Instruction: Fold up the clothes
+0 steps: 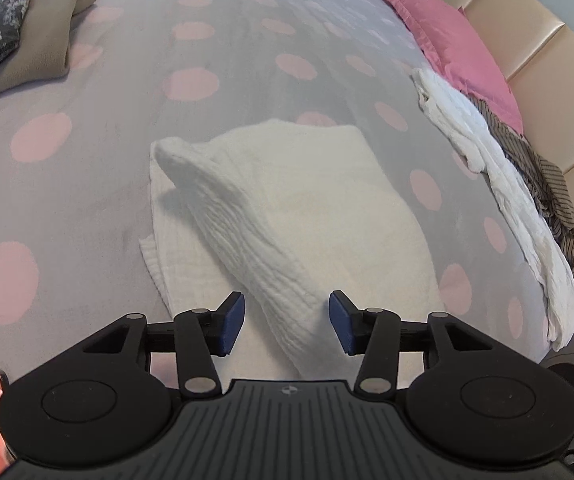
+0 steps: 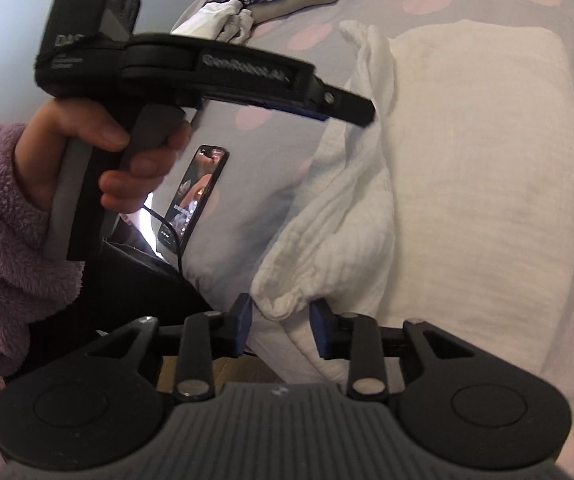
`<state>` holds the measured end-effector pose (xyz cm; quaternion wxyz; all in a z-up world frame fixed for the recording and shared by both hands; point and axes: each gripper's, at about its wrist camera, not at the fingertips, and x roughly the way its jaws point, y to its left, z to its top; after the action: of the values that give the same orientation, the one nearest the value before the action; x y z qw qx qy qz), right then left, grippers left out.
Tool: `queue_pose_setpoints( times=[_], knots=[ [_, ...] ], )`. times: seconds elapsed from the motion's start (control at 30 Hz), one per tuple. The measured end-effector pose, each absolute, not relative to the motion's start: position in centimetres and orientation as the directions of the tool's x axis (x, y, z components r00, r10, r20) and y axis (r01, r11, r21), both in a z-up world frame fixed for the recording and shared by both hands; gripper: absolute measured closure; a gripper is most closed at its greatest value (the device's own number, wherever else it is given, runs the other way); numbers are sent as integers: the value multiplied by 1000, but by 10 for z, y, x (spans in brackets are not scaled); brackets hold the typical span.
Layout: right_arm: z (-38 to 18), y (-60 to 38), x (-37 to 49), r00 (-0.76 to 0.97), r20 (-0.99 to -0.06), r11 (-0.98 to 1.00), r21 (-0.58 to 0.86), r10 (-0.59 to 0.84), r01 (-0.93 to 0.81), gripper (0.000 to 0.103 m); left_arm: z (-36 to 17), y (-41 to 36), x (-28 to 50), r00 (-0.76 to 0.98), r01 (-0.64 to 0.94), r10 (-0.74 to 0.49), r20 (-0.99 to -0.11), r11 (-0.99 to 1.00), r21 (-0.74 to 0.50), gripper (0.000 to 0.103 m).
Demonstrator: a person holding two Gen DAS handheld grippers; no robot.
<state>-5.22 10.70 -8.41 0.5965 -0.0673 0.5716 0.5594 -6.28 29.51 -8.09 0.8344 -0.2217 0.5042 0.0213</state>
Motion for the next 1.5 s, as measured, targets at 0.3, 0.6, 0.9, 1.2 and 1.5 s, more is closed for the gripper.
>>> queue_pose_setpoints(
  times=[0.3,0.6,0.9,1.2,1.5],
  knots=[
    [-75,106,-53,-302,-750,329,563,588,-758,57,-104,319,-66,463,-373,-166,-871,855,-361,58],
    [-73,88,-4,-70,-833,535,415,549,-736,57,-113,334,-62,520,-428,-85,-850,836,-345,58],
    [-82,71,90,203,-854,765,293,478,-573,48,-115,348,-45,555,-495,40,-831,819,-292,58],
    [-95,95,159,267,-839,831,326,474,-451,43,-117,343,-36,564,-475,76,-823,845,-247,85],
    [-114,130,177,244,-844,833,348,478,-430,90,-111,337,-29,575,-455,101,-812,864,-215,98]
  ],
)
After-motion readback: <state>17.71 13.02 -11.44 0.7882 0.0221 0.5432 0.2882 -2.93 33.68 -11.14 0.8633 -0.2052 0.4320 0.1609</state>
